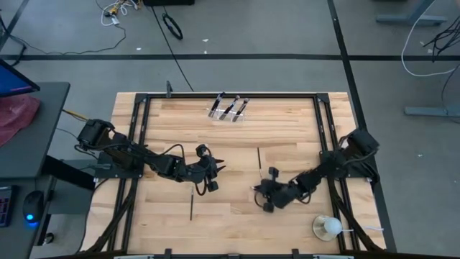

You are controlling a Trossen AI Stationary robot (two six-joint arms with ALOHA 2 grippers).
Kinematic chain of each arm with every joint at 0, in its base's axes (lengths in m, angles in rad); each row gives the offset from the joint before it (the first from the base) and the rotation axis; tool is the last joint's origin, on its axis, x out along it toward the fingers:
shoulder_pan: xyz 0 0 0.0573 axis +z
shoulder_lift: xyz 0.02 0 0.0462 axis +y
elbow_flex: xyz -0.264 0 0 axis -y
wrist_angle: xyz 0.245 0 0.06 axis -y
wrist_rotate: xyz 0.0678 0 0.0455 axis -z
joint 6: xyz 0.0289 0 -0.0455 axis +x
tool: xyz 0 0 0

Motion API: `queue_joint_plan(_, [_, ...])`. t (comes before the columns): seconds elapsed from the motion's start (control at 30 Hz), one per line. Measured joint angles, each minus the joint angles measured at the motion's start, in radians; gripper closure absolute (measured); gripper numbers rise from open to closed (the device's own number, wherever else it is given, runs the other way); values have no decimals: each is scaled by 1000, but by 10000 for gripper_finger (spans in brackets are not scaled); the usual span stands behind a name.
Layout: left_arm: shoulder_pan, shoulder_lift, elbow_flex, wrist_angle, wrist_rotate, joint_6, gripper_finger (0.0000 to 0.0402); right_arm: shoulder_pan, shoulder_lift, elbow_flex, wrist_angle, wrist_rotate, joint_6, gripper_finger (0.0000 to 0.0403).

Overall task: Put items in baskets/containers
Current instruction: Put the black eyeshadow brush into the transparent organizer

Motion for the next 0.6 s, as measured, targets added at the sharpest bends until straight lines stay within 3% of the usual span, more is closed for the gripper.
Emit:
queue_joint_plan(0.13, [0,0,0,0,0,0,301,-65,1,-2,75,-42,3,375])
queue_joint_plan(0.33, [0,0,0,0,0,0,301,-125,3,-2,102,-24,39,369])
queue_joint_plan(0.6, [0,0,0,0,3,0,301,-142,-65,0,83,-44,30,279])
